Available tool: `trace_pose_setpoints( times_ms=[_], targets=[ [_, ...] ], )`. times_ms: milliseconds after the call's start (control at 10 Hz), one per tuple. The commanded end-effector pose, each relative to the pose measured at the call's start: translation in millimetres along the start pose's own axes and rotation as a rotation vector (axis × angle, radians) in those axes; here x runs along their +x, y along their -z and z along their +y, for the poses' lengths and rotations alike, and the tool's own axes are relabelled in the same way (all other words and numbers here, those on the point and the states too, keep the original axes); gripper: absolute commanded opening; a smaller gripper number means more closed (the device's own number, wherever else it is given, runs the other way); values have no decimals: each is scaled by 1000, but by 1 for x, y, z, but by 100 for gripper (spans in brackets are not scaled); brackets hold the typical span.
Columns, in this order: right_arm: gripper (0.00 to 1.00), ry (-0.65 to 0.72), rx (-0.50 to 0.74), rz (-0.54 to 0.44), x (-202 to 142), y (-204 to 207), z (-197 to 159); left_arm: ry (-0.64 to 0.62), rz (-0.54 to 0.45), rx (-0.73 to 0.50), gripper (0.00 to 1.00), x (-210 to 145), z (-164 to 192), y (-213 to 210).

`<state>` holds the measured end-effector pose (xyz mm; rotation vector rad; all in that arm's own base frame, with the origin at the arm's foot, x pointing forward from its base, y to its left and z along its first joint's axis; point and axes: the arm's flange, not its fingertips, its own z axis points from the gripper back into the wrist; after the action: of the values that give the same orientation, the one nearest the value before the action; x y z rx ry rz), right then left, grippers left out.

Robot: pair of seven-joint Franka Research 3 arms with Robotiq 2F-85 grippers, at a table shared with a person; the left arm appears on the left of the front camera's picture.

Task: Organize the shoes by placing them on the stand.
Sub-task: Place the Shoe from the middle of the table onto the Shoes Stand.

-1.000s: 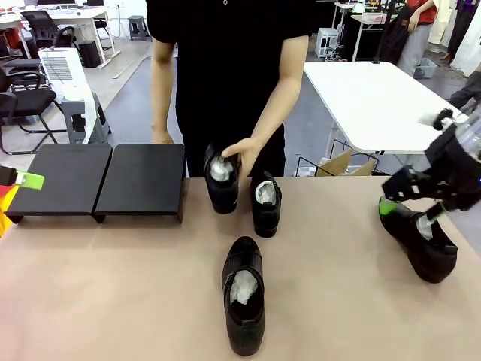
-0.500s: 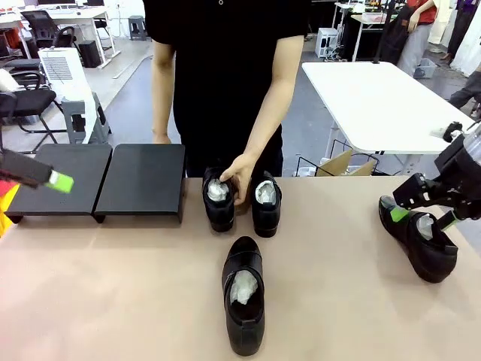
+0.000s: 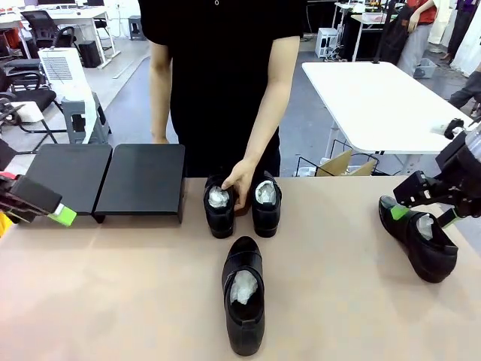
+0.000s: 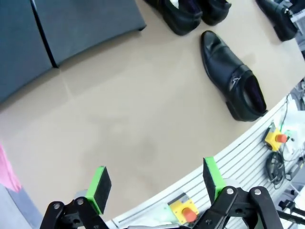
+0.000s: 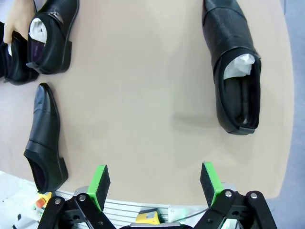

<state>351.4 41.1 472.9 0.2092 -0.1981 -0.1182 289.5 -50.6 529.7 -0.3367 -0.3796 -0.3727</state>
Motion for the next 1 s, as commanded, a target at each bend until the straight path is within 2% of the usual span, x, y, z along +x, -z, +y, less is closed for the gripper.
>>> trace_pose_setpoints(
  times_ms=[0,200,300,400,600,700,800,900],
  targets=[
    [100,-5,7,2,-1,0,1,-11,75,48,100,-6,-11,16],
    [100,-5,7,2,-1,0,1,-4,112,169,100,-12,-79,58],
    [100,-5,7,2,-1,0,1,-28,85,134,100,-16,-111,70],
    [100,-5,7,2,-1,0,1,-45,69,143,100,-18,-127,75],
    [100,-5,7,2,-1,0,1,-134,70,90,100,-23,-155,86],
    [100,-5,7,2,-1,0,1,-117,82,93,100,-23,-164,91],
    [100,-5,7,2,-1,0,1,-77,95,121,100,-10,-160,74],
    [100,-5,7,2,-1,0,1,-77,95,121,100,-10,-160,74]
  ],
)
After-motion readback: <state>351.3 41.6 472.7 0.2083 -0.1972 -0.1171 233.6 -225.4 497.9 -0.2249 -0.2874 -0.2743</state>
